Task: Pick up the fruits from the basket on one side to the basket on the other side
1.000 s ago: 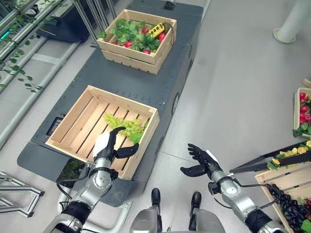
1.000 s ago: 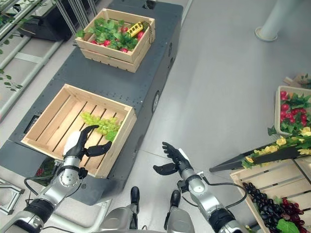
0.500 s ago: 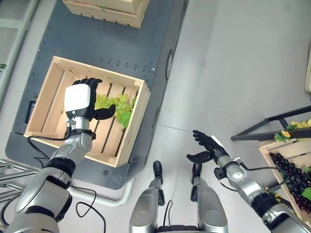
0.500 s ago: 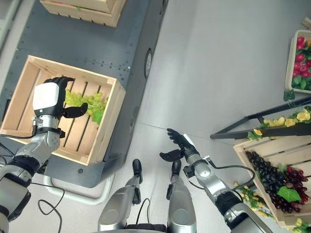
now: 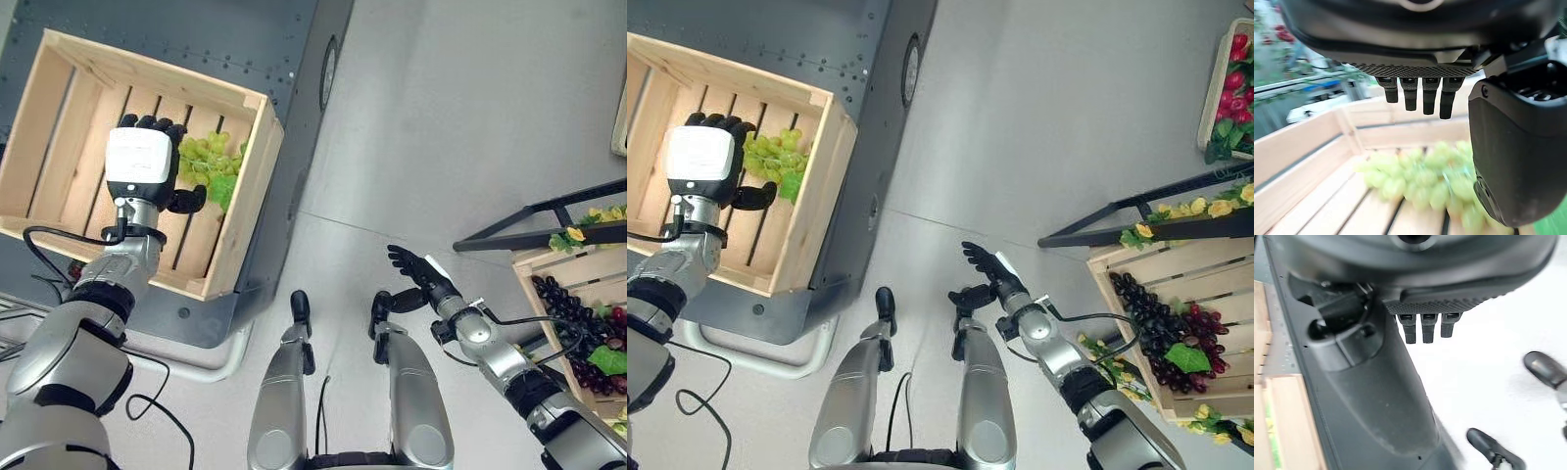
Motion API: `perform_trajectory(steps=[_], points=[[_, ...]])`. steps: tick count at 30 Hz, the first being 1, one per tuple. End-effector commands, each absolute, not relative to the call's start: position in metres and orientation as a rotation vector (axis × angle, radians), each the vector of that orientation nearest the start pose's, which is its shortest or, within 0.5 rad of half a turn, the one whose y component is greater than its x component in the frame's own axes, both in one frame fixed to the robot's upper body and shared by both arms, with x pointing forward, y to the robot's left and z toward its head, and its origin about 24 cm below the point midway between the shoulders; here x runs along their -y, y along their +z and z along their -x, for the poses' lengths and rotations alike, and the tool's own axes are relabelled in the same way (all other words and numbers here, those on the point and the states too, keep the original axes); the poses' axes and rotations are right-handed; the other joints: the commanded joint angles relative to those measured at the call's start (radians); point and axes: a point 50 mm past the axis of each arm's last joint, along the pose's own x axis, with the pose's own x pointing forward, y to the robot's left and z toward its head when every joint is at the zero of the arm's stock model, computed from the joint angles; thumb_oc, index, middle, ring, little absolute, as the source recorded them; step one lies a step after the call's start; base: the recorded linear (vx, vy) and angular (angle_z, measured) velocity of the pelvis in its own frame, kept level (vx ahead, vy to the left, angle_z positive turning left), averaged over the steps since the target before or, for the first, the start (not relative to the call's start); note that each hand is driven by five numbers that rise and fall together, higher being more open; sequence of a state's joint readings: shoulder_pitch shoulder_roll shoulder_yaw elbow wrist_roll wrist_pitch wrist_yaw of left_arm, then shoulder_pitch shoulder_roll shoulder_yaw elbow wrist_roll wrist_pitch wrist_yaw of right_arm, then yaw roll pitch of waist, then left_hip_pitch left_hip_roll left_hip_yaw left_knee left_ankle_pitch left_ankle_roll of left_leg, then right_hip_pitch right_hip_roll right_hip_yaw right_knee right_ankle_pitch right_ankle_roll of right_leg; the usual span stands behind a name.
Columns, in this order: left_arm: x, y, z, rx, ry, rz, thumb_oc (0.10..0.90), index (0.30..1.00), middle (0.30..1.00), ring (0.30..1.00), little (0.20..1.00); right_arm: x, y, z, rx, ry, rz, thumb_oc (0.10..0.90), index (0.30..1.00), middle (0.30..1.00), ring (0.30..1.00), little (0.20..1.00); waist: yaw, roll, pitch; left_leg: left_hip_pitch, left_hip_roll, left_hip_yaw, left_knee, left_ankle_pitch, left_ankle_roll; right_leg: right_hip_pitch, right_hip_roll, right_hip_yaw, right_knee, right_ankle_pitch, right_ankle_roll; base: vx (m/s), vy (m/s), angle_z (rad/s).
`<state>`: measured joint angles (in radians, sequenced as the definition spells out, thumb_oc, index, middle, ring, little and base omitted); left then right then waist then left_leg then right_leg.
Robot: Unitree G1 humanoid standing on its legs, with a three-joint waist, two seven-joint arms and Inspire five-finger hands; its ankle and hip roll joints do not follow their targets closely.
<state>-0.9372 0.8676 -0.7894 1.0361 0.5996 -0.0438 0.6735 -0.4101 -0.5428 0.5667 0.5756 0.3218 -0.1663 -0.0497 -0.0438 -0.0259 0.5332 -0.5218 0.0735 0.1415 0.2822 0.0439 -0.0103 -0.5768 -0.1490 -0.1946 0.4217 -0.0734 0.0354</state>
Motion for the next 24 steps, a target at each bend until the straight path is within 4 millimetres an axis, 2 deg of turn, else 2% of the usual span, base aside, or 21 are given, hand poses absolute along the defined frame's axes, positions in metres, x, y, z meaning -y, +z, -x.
perform_trajectory(steps=[1,5,9,14,16,24], points=[[-0.338,0.24,-0.358,0.313,0.667,-1.945,0.8,0.9,0.9,0.9,0.9,0.181,0.043,-0.313,-0.041,0.336,0.417,0.8,0.9,0.9,0.9,0.9,-0.015,-0.011,-0.013,-0.022,0.017,0.044,0.141,-0.14,-0.011,0.049,0.002,0.006,0.039,-0.082,-0.009,-0.03,0.085,0.02],[-0.341,0.253,-0.357,0.283,0.675,-2.019,0.8,0.9,0.9,0.9,0.9,0.182,0.047,-0.314,-0.035,0.333,0.423,0.8,0.9,0.9,0.9,0.9,-0.017,-0.015,-0.013,-0.049,0.019,0.046,0.151,-0.141,-0.009,0.021,0.001,0.007,0.044,-0.074,-0.003,-0.02,0.076,0.04],[-0.332,0.271,-0.362,0.315,0.638,-2.105,0.8,0.9,0.9,0.9,0.9,0.183,0.048,-0.316,-0.034,0.332,0.43,0.8,0.9,0.9,0.9,0.9,-0.018,-0.019,-0.013,-0.06,0.02,0.053,0.153,-0.145,-0.007,0.013,0.0,0.003,0.032,-0.065,0.004,-0.02,0.049,0.01],[-0.325,0.291,-0.363,0.375,0.676,-2.135,0.8,0.9,0.9,0.9,0.9,0.183,0.049,-0.318,-0.032,0.329,0.432,0.8,0.9,0.9,0.9,0.9,-0.021,-0.029,-0.013,-0.082,0.023,0.058,0.163,-0.15,-0.004,-0.003,0.002,0.001,0.026,-0.052,0.013,-0.02,0.047,0.02],[-0.324,0.293,-0.364,0.369,0.684,-2.138,0.8,0.9,0.9,0.9,0.9,0.184,0.049,-0.317,-0.034,0.327,0.432,0.8,0.9,0.9,0.9,0.9,-0.022,-0.031,-0.013,-0.081,0.024,0.059,0.163,-0.152,-0.003,-0.002,0.002,0.0,0.021,-0.05,0.015,-0.01,0.049,0.0],[-0.344,0.306,-0.356,0.235,0.843,-2.105,0.8,0.9,0.9,0.9,0.9,0.186,0.046,-0.313,-0.029,0.311,0.422,0.8,0.9,0.9,0.9,0.9,-0.035,-0.059,-0.013,-0.116,0.029,0.068,0.182,-0.163,0.006,-0.032,0.007,0.002,0.006,-0.025,0.028,-0.01,0.053,0.0]])
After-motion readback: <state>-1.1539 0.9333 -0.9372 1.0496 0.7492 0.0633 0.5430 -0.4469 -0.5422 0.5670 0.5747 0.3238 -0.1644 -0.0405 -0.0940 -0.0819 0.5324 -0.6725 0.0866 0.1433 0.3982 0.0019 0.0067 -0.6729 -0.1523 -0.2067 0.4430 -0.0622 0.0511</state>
